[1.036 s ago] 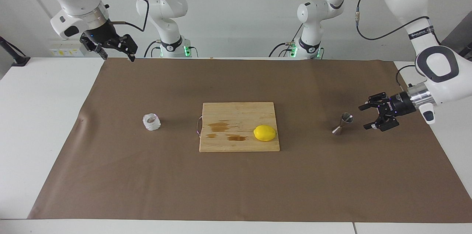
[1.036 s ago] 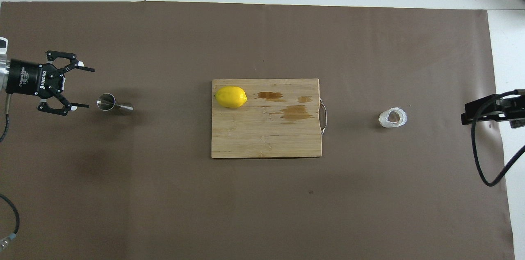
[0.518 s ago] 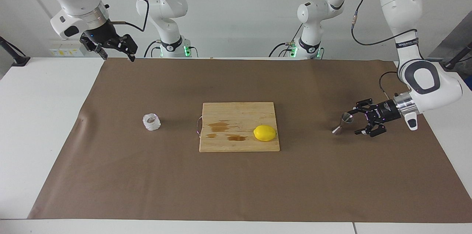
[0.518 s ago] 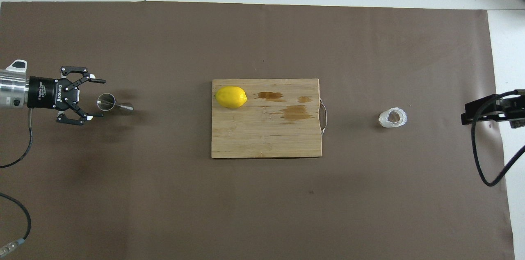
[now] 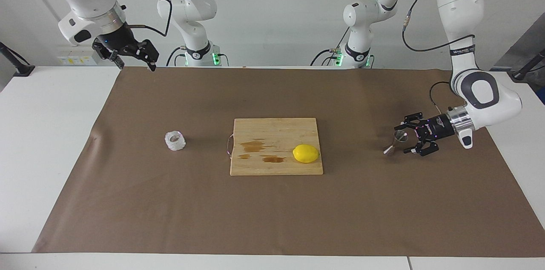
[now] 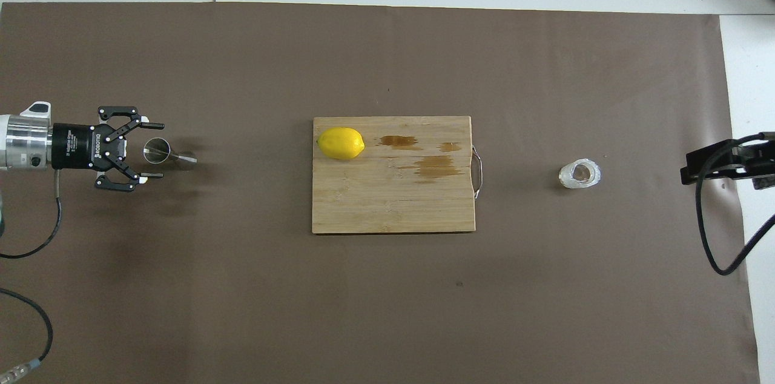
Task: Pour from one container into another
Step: 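Close the left gripper around the small metal cup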
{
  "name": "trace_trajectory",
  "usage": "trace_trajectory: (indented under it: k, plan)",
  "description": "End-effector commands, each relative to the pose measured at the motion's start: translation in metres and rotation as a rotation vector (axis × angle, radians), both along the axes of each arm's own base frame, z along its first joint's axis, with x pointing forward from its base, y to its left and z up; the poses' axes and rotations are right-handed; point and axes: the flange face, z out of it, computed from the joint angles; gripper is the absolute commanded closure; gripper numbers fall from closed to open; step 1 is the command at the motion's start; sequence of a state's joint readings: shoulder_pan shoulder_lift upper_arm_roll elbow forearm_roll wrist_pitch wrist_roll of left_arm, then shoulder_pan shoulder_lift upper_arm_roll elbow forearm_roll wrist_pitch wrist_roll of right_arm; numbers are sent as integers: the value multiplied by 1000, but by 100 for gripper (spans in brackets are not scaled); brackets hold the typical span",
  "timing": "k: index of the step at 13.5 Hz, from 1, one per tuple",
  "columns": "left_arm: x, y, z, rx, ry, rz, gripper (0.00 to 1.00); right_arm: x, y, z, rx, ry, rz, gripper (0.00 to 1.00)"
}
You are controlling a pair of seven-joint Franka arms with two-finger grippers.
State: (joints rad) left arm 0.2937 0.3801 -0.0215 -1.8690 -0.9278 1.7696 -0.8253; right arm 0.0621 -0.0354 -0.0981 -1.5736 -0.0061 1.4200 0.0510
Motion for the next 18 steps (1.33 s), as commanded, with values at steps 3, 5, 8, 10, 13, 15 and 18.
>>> trace_trajectory:
  k: [3,5,8,10,13,15,18]
  plan:
    - [-10,-2,8,-30,6,30,0,-3,3,2,22,4,-9,0]
    - [-11,2,8,-32,8,36,0,-3,3,2,22,7,-9,0]
    - [-11,1,8,-38,8,37,0,-3,3,2,22,4,-9,0]
    - [-11,1,8,-40,6,38,0,-3,3,2,22,4,-9,0]
    - [-13,2,6,-41,11,43,6,-3,3,2,24,4,-9,0]
    - [-13,5,6,-45,11,49,9,-3,3,2,22,4,-9,0]
    - [-16,4,6,-54,12,56,21,-3,1,2,22,4,-12,0]
